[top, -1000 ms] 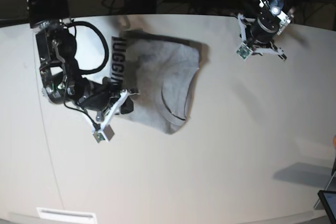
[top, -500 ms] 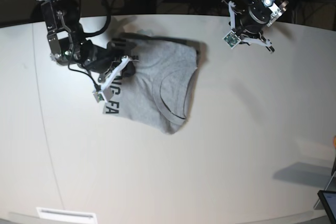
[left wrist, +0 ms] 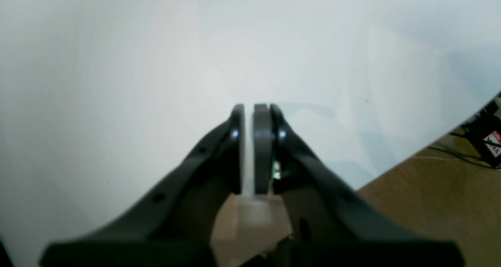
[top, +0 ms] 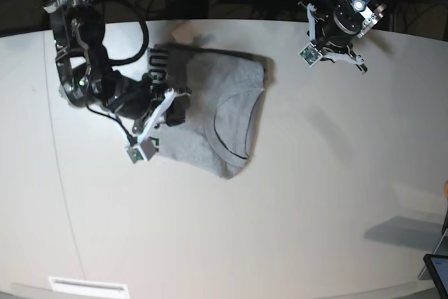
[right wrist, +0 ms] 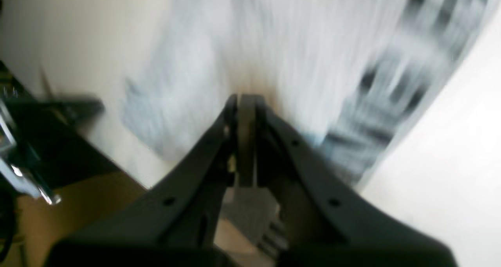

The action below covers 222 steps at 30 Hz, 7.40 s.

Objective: Fold the T-shirt properly
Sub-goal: 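Grasp the printed edge with the right gripper and the opposite corner with the left, then rotate the folded shirt with both grippers so the printed edge lies straight, then drag the shirt into place with both grippers and release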

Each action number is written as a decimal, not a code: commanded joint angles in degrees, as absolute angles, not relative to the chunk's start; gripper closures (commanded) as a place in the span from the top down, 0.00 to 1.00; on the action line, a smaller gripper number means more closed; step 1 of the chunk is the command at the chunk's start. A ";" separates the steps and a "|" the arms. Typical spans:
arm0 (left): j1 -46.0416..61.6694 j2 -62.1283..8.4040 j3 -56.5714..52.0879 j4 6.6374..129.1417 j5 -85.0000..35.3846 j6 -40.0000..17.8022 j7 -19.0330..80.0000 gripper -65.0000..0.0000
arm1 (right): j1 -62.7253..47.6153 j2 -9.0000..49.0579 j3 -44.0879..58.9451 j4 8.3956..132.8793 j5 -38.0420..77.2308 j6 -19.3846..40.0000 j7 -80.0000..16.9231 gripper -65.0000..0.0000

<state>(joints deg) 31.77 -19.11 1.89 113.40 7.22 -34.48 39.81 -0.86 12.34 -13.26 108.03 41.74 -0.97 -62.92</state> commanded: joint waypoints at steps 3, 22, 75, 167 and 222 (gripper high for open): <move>32.22 -19.38 2.07 114.15 7.08 -34.15 39.69 0.06 | 4.26 11.30 -13.32 105.89 42.51 -0.57 -62.55 0.00; 32.40 -19.12 2.42 114.51 6.64 -34.15 39.43 0.06 | 9.19 13.58 -17.27 93.93 42.15 7.08 -56.92 0.00; 15.43 -16.04 14.64 103.16 7.08 -33.89 39.69 0.06 | 22.55 16.66 -30.37 71.43 17.89 7.43 -58.07 0.00; -7.34 -15.60 21.76 88.66 6.73 -34.15 44.88 0.06 | 12.35 21.58 -35.03 82.15 17.89 7.08 -60.70 0.00; -20.26 -11.12 24.66 77.58 6.99 -34.15 41.01 0.06 | -3.21 22.81 -26.86 99.56 17.80 -0.13 -64.13 0.00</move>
<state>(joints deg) -18.37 -10.70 25.30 76.29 6.74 -34.79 41.43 -2.87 21.85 -26.87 100.47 18.22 0.10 -58.92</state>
